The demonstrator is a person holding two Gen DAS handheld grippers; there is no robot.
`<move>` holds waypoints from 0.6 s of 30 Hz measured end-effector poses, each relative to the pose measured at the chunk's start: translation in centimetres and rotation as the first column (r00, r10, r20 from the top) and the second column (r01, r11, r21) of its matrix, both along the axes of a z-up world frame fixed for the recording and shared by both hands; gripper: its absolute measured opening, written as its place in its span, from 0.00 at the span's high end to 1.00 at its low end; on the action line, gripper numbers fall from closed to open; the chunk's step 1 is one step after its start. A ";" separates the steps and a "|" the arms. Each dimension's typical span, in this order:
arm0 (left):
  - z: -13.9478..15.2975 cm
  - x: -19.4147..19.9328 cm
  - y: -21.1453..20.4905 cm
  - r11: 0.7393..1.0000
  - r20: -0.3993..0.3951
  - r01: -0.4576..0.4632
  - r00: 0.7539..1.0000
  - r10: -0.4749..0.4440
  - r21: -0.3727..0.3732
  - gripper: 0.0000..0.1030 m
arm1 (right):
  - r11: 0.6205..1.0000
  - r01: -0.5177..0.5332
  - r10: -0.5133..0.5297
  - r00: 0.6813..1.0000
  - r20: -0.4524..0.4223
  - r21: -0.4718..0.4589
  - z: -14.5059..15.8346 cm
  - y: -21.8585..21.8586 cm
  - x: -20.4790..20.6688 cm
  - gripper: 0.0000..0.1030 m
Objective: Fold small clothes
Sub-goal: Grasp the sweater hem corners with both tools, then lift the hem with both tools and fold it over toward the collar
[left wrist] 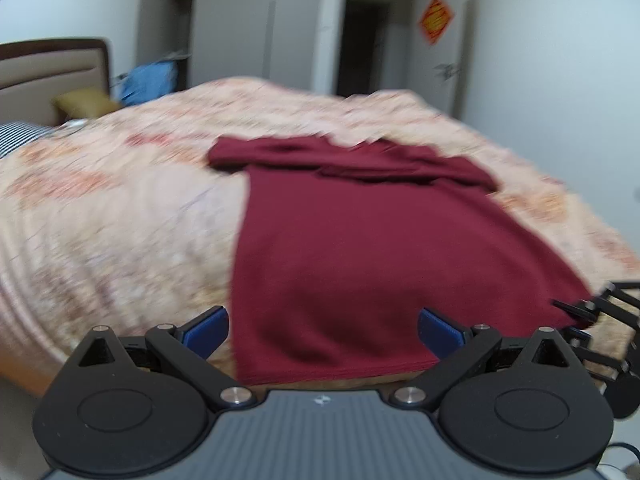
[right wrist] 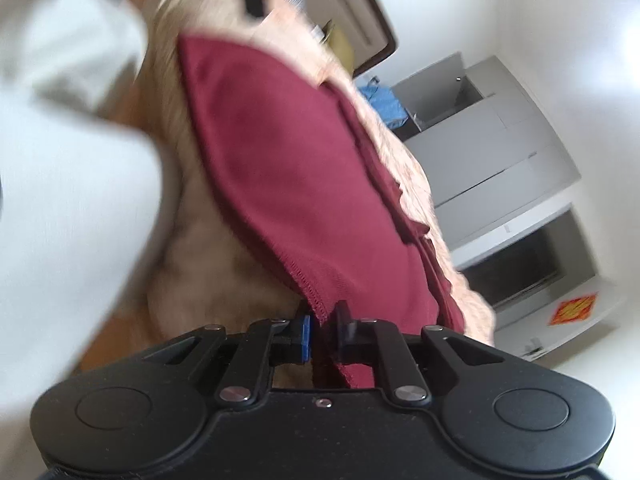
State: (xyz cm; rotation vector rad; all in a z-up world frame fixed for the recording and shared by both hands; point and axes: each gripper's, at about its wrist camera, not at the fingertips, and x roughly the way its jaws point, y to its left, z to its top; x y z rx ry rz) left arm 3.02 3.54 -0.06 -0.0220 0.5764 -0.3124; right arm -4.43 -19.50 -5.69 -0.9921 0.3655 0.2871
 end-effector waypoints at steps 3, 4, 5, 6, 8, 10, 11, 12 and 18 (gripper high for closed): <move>-0.2 -1.0 -1.1 0.998 0.054 0.065 0.996 -0.064 -0.003 0.00 | 0.970 0.046 -0.030 0.997 -0.069 0.237 4.1 -1.0 1.3 0.90; -0.3 -1.3 -1.6 0.996 0.068 0.085 0.994 -0.085 0.008 0.00 | 0.950 0.067 -0.040 0.995 -0.093 0.306 5.3 -1.5 2.0 0.90; -0.5 -1.5 -2.2 0.994 0.078 0.105 0.991 -0.106 0.024 0.00 | 0.929 0.084 -0.046 0.993 -0.113 0.360 6.5 -1.9 2.6 0.90; -0.8 -1.7 -2.9 0.992 0.083 0.120 0.989 -0.123 0.046 0.00 | 0.910 0.096 -0.049 0.991 -0.126 0.404 7.5 -2.2 3.2 0.90; -1.3 -1.8 -4.6 0.986 0.085 0.140 0.985 -0.148 0.094 0.00 | 0.872 0.112 -0.047 0.988 -0.145 0.476 9.4 -2.7 4.3 0.90; -2.0 -1.7 -6.2 0.981 0.100 0.139 0.983 -0.153 0.139 0.00 | 0.836 0.125 -0.042 0.985 -0.164 0.534 10.9 -3.1 5.5 0.90; -2.2 -1.6 -7.0 0.978 0.114 0.127 0.983 -0.147 0.164 0.00 | 0.822 0.130 -0.039 0.984 -0.172 0.555 11.6 -3.1 5.9 0.90; -2.5 -1.4 -7.8 0.975 0.127 0.114 0.982 -0.140 0.193 0.00 | 0.810 0.132 -0.036 0.984 -0.177 0.572 12.3 -3.2 6.1 0.90; -3.9 0.1 -10.4 0.947 0.147 0.052 0.984 -0.103 0.317 0.13 | 0.782 0.131 -0.033 0.985 -0.170 0.610 14.6 -3.4 6.7 0.91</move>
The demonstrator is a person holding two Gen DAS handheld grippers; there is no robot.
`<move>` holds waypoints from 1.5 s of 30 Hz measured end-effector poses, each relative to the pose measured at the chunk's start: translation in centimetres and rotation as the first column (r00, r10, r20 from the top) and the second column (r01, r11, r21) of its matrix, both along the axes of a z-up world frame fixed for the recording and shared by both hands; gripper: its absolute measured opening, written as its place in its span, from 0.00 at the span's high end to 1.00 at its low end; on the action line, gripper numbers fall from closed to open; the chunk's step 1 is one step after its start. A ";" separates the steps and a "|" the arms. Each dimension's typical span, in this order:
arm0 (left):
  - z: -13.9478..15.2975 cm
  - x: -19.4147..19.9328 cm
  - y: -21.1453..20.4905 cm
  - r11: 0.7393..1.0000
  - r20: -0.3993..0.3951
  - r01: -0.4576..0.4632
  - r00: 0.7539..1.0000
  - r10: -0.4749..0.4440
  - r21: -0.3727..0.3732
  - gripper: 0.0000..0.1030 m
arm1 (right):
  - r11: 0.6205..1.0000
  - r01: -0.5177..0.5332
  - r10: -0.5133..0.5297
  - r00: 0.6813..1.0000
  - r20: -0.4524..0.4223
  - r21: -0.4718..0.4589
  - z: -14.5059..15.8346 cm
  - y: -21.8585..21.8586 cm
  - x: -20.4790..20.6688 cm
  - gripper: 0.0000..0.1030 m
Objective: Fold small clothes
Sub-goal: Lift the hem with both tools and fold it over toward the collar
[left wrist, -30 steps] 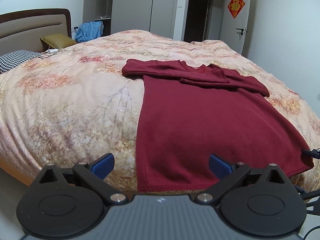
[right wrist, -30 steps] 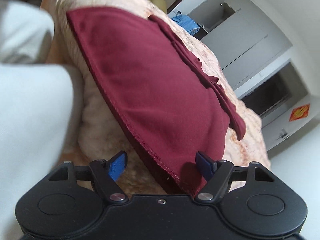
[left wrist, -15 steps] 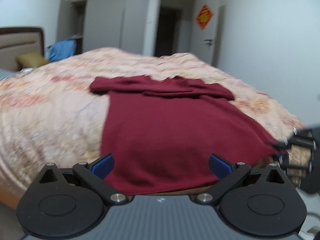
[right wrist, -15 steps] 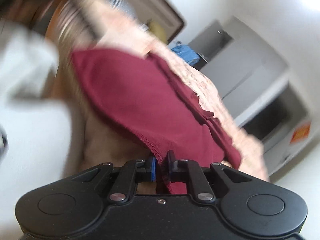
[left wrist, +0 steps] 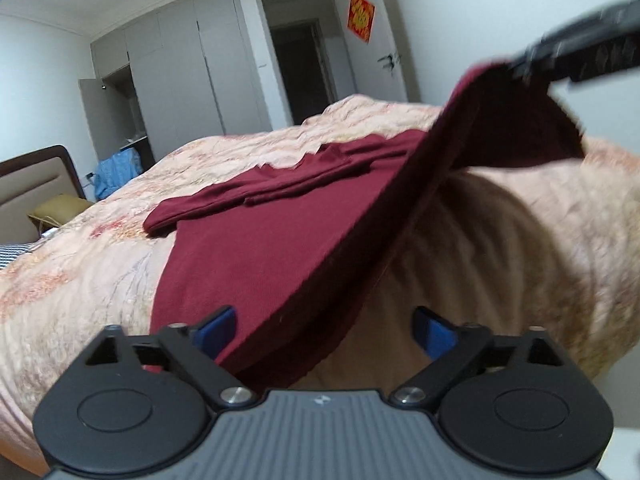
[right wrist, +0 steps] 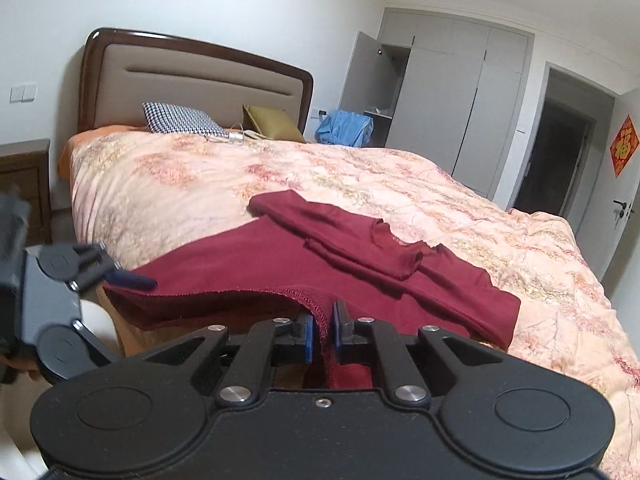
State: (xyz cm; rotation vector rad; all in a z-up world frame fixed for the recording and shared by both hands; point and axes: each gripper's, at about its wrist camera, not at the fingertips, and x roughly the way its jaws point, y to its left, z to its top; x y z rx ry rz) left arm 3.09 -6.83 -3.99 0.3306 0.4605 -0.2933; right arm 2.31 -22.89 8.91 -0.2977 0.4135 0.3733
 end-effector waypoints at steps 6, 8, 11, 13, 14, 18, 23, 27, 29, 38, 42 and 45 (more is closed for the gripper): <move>-0.7 0.7 1.6 0.992 0.039 -0.083 0.996 0.079 0.091 0.36 | 0.998 0.038 -0.040 0.999 0.036 0.056 1.7 -1.3 -1.2 0.92; -0.8 1.0 2.3 0.986 0.054 -0.110 0.993 0.104 0.123 0.42 | 0.997 0.051 -0.054 0.997 0.052 0.064 2.0 -1.6 -1.6 0.92; -0.8 1.2 3.3 0.980 0.067 -0.146 0.988 0.138 0.136 0.67 | 0.996 0.068 -0.072 0.995 0.069 0.055 2.4 -1.7 -1.7 0.92; -0.3 1.0 3.8 0.982 0.093 -0.146 0.986 0.135 0.123 0.77 | 0.997 0.076 -0.078 0.994 0.072 0.029 2.2 -1.6 -2.0 0.92; -0.1 0.8 3.9 0.981 0.118 -0.143 0.985 0.128 0.134 0.83 | 0.997 0.080 -0.080 0.994 0.073 0.012 1.9 -1.5 -2.2 0.92; 0.7 0.1 4.5 0.978 0.203 -0.127 0.975 0.092 0.167 0.95 | 0.993 0.087 -0.080 0.993 0.086 -0.080 0.3 -0.7 -3.3 0.92; 2.8 -0.9 6.3 0.984 0.283 -0.118 0.956 0.076 0.137 0.96 | 0.973 0.114 -0.078 0.981 0.176 -0.202 -1.8 0.5 -5.6 0.94; 5.0 -2.7 7.0 0.990 0.341 -0.096 0.938 0.055 0.104 0.96 | 0.968 0.128 -0.071 0.965 0.251 -0.217 -1.4 0.8 -7.8 0.94; 6.1 -3.9 7.1 0.993 0.353 -0.079 0.935 0.042 0.090 0.96 | 0.966 0.120 -0.055 0.961 0.272 -0.228 -0.7 0.9 -9.2 0.95; 12.4 -12.3 10.2 0.997 0.188 0.050 0.980 -0.061 0.061 0.96 | 0.951 -0.075 0.123 0.982 0.143 -0.300 5.8 -0.5 -16.3 0.94; 13.9 -13.0 10.6 0.996 0.117 0.076 0.990 -0.081 0.039 0.96 | 0.958 -0.113 0.141 0.986 0.090 -0.265 6.9 -0.9 -16.3 0.94; 14.9 -12.4 11.0 0.997 0.093 0.082 0.992 -0.083 0.011 0.96 | 0.955 -0.120 0.149 0.985 0.089 -0.273 7.4 -0.9 -14.8 0.94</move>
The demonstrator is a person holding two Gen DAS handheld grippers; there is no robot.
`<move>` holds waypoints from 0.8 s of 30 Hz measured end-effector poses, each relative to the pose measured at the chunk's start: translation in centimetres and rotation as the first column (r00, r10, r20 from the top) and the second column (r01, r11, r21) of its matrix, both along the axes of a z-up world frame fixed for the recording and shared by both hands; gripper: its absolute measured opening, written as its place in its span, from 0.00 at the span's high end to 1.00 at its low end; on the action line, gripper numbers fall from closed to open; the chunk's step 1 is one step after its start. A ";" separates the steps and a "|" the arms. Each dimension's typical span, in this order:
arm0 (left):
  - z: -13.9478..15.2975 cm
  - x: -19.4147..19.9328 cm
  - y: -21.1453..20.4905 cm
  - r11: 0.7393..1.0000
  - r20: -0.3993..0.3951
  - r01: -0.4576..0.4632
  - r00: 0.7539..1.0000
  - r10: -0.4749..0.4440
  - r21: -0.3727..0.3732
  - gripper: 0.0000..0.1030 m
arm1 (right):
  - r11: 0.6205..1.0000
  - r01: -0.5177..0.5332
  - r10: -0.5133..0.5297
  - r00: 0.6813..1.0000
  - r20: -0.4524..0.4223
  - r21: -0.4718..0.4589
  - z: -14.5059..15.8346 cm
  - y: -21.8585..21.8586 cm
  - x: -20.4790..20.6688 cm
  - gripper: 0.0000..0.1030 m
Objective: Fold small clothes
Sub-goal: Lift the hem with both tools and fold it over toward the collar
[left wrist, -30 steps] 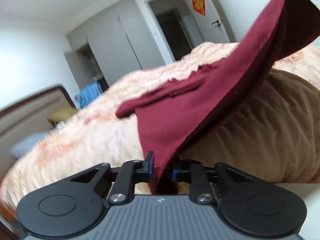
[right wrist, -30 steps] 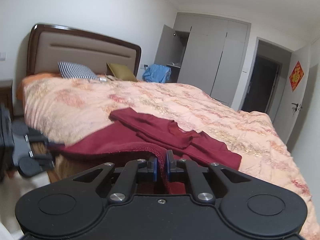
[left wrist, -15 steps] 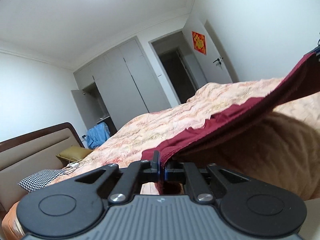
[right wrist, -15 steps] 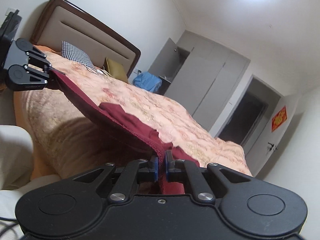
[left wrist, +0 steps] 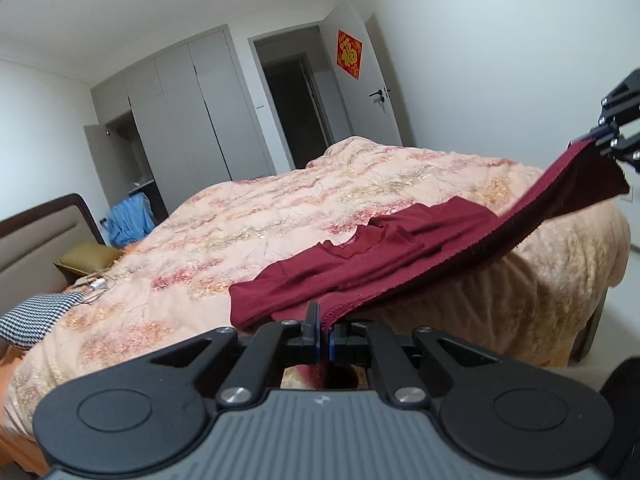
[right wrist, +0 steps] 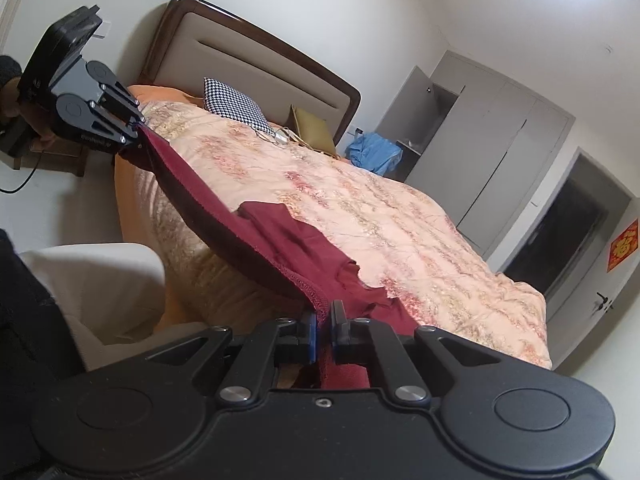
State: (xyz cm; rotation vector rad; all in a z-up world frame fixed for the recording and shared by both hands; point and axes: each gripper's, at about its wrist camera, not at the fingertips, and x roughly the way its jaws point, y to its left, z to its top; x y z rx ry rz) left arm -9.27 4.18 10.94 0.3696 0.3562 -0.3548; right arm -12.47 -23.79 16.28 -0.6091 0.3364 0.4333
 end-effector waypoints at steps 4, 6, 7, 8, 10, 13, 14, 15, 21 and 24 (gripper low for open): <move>2.7 4.1 0.0 1.000 -0.043 0.011 0.999 -0.011 -0.018 0.96 | 0.992 -0.020 0.029 0.997 0.071 -0.127 0.3 0.0 3.3 0.93; 4.2 6.5 -0.4 0.999 -0.043 0.027 0.999 -0.027 0.016 0.96 | 0.983 -0.028 0.049 0.993 0.109 -0.183 0.6 -0.3 5.5 0.92; 4.9 7.7 -0.7 0.998 -0.034 0.037 0.999 -0.035 0.049 0.96 | 0.979 -0.027 0.053 0.991 0.124 -0.204 0.9 -0.4 6.8 0.92; 5.4 8.9 -1.5 0.996 -0.026 0.044 0.999 -0.042 0.081 0.96 | 0.976 -0.027 0.058 0.989 0.137 -0.217 1.2 -0.7 8.4 0.92; 6.3 12.3 -2.6 0.992 -0.031 0.049 0.998 -0.046 0.118 0.96 | 0.971 -0.029 0.070 0.984 0.166 -0.235 1.8 -1.2 11.9 0.91; 6.9 18.2 -3.8 0.990 -0.059 0.042 0.998 -0.034 0.137 0.96 | 0.974 -0.021 0.060 0.984 0.167 -0.227 2.0 -2.2 18.0 0.91; 6.8 20.1 -4.2 0.988 -0.062 0.037 0.998 -0.027 0.151 0.96 | 0.976 -0.019 0.054 0.986 0.160 -0.218 1.9 -2.5 19.9 0.91; 6.6 22.0 -4.6 0.986 -0.070 0.033 0.997 -0.022 0.164 0.96 | 0.977 -0.016 0.049 0.987 0.151 -0.213 1.7 -2.7 21.8 0.91; 3.7 32.7 -5.4 0.986 -0.171 0.003 0.985 0.026 0.167 0.96 | 0.983 -0.004 0.017 0.997 0.072 -0.184 -1.5 -3.6 32.2 0.90; 1.5 37.5 -5.4 0.988 -0.237 -0.006 0.970 0.043 0.157 0.96 | 0.985 0.004 -0.001 1.000 0.018 -0.170 -3.8 -4.0 36.3 0.90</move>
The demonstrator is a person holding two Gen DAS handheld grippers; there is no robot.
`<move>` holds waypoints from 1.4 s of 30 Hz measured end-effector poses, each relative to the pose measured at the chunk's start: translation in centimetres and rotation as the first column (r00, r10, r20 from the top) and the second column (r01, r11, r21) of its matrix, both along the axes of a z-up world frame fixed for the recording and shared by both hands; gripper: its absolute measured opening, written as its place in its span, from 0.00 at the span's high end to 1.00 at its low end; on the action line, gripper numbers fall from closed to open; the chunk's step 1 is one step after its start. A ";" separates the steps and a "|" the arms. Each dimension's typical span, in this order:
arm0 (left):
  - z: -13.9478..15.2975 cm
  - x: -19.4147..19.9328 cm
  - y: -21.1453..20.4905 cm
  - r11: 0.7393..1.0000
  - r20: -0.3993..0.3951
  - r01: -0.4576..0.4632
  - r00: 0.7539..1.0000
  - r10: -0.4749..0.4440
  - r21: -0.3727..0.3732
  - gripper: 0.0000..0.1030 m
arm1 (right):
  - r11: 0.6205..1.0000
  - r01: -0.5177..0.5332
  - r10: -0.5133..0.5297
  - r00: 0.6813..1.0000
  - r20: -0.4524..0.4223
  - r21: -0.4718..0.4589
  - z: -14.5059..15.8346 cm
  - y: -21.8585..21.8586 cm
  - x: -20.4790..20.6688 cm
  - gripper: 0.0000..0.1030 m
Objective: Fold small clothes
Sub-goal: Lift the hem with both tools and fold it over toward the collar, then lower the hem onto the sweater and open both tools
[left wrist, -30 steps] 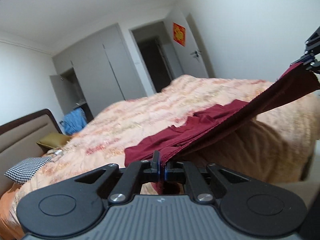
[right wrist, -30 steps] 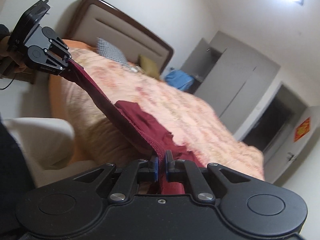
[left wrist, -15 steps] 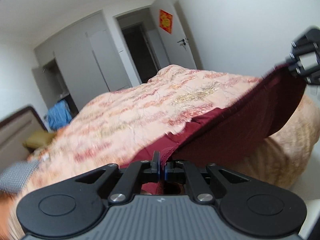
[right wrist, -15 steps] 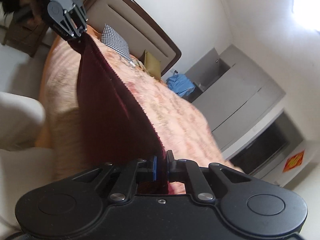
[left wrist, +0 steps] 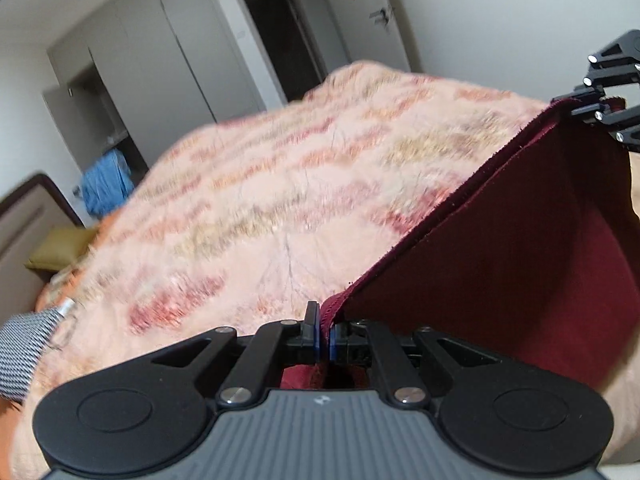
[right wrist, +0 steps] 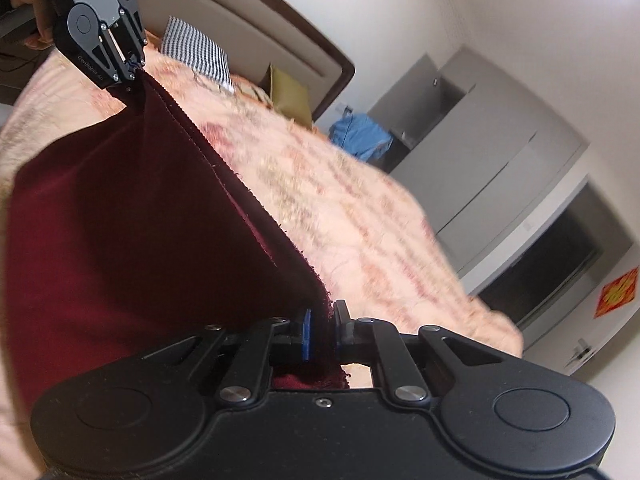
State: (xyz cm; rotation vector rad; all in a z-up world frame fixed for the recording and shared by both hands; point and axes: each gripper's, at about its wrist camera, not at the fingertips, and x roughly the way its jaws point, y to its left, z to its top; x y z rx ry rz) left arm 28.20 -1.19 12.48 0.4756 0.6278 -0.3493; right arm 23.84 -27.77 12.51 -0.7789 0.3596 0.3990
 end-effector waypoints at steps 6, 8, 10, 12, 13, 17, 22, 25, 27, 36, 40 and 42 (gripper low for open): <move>-5.7 7.2 0.0 0.998 -0.141 -0.021 0.990 0.013 -0.056 0.95 | 0.999 0.049 -0.047 0.992 -0.121 0.017 -5.0 -0.6 5.7 0.90; -7.5 8.8 -0.1 0.997 -0.179 -0.023 0.984 0.010 -0.074 0.95 | 0.998 0.059 -0.055 0.987 -0.153 0.020 -6.2 -0.9 6.7 0.90; -8.9 9.7 0.1 0.996 -0.202 -0.032 0.979 0.013 -0.088 0.93 | 0.997 0.067 -0.061 0.982 -0.179 0.027 -7.3 -1.1 7.3 0.87; -9.8 10.3 0.3 0.993 -0.223 -0.055 0.974 0.031 -0.106 0.87 | 0.995 0.085 -0.073 0.976 -0.205 0.051 -8.0 -1.4 7.8 0.82; -10.0 10.5 0.4 0.991 -0.233 -0.064 0.972 0.035 -0.117 0.83 | 0.992 0.101 -0.083 0.972 -0.219 0.071 -8.1 -1.6 8.1 0.78; -10.2 10.2 0.9 0.985 -0.223 -0.093 0.973 0.060 -0.144 0.23 | 0.965 0.165 -0.098 0.949 -0.300 0.205 -8.0 -2.4 8.7 0.35; -8.9 8.5 1.8 0.974 -0.151 -0.129 0.983 0.102 -0.187 0.05 | 0.900 0.248 -0.135 0.940 -0.313 0.358 -6.7 -4.5 6.9 0.08; -8.8 7.1 2.5 0.949 -0.107 -0.169 0.984 0.145 -0.267 0.00 | 0.870 0.259 -0.142 0.947 -0.289 0.420 -6.1 -5.2 4.8 0.01; -9.3 6.4 2.4 0.934 -0.093 -0.188 0.981 0.168 -0.303 0.00 | 0.855 0.269 -0.175 0.954 -0.242 0.443 -6.2 -5.3 3.1 0.01; -14.9 7.2 2.1 0.895 -0.095 -0.341 0.940 0.327 -0.288 0.00 | 0.806 0.446 -0.429 0.893 -0.135 0.388 -11.5 -5.2 0.1 0.01; -16.7 7.9 4.9 0.805 -0.179 -0.401 0.916 0.360 -0.436 0.00 | 0.681 0.577 -0.569 0.805 -0.170 0.451 -14.1 -7.1 0.8 0.01; -17.0 7.7 5.5 0.788 -0.183 -0.397 0.918 0.353 -0.471 0.00 | 0.619 0.606 -0.576 0.783 -0.235 0.500 -15.3 -8.2 1.1 0.01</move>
